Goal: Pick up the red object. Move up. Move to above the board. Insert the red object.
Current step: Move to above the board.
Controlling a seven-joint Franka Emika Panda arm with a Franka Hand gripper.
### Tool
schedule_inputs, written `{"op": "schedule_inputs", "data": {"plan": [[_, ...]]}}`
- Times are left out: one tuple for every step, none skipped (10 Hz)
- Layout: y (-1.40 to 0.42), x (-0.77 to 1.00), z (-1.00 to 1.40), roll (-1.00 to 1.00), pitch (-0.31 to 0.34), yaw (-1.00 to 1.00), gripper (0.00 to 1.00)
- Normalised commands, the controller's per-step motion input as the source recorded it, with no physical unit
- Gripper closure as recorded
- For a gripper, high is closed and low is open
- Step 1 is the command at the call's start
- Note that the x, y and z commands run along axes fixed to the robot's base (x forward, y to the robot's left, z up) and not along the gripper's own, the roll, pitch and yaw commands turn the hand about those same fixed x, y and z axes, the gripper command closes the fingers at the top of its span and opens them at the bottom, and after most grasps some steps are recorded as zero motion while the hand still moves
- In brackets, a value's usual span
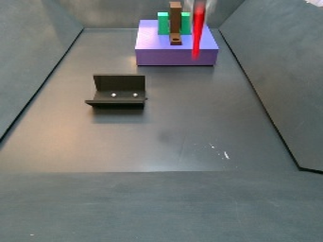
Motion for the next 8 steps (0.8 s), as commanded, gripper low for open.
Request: {"op": "schedule_inputs", "data": {"plan": [[-0.01, -0.05, 1.40, 0.00, 0.019, 0.00, 1.00], [-0.01, 0.03, 1.40, -0.01, 0.030, 0.00, 1.00], [-0.01, 0.05, 0.95, -0.02, 0.066, 0.00, 1.00], [-0.01, 0.04, 0.44, -0.02, 0.085, 0.00, 1.00], [0.00, 0.04, 0.20, -0.02, 0.055, 0.00, 1.00], [-1.40, 0.30, 0.27, 0.06, 0.091, 0.41, 1.00], [-1.40, 0.29, 0.24, 0.11, 0.095, 0.37, 1.00], [-1.40, 0.32, 0.24, 0.12, 0.130, 0.26, 1.00]]}}
